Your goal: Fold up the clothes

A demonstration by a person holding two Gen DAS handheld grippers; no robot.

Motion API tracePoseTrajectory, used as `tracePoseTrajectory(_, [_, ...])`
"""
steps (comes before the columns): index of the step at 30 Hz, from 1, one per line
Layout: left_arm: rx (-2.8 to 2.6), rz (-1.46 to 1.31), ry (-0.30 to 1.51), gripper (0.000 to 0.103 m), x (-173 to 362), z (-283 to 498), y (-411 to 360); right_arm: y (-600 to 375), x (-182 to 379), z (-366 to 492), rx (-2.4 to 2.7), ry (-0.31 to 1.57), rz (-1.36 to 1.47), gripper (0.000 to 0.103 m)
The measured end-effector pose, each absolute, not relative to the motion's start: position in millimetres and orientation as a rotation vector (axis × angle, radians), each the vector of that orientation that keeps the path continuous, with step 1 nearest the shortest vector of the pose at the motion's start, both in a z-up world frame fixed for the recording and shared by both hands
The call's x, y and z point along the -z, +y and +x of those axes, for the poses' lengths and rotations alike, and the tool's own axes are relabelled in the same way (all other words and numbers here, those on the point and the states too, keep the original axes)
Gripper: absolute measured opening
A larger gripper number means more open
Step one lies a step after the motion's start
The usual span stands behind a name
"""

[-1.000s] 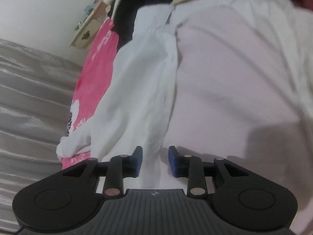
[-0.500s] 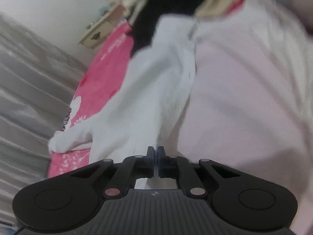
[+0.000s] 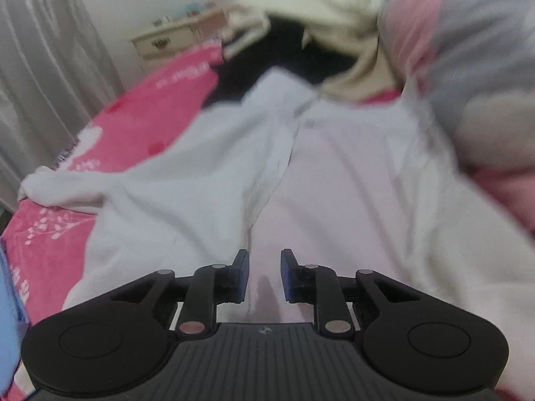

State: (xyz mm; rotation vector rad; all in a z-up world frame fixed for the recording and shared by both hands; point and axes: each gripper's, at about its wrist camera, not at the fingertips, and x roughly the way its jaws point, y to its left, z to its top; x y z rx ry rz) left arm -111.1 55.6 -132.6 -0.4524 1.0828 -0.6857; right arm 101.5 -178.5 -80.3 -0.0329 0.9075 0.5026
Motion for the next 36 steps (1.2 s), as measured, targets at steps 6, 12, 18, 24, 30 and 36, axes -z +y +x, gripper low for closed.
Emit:
tracePoseTrajectory(6, [0.455, -0.482, 0.917, 0.053, 102, -144, 129, -193, 31, 48, -0.644, 0.893, -0.05, 0.022])
tracePoseTrajectory(12, [0.127, -0.535, 0.987, 0.053, 126, -158, 186, -186, 49, -31, -0.739, 1.033, -0.057, 0.031])
tracePoseTrajectory(18, [0.109, -0.543, 1.03, 0.051, 141, -146, 183, -206, 89, -70, -0.7, 1.22, 0.212, 0.031])
tracePoseTrajectory(24, [0.079, -0.547, 1.081, 0.029, 150, -141, 187, -231, 106, -81, -0.642, 1.268, 0.391, 0.034])
tracePoseTrajectory(30, [0.032, -0.635, 1.09, 0.0, 140, -156, 192, -238, 112, -81, -0.614, 1.256, 0.381, 0.034])
tracePoseTrajectory(36, [-0.071, -0.675, 1.08, 0.0, 126, -185, 203, -250, 108, -81, -0.594, 1.217, 0.349, 0.034])
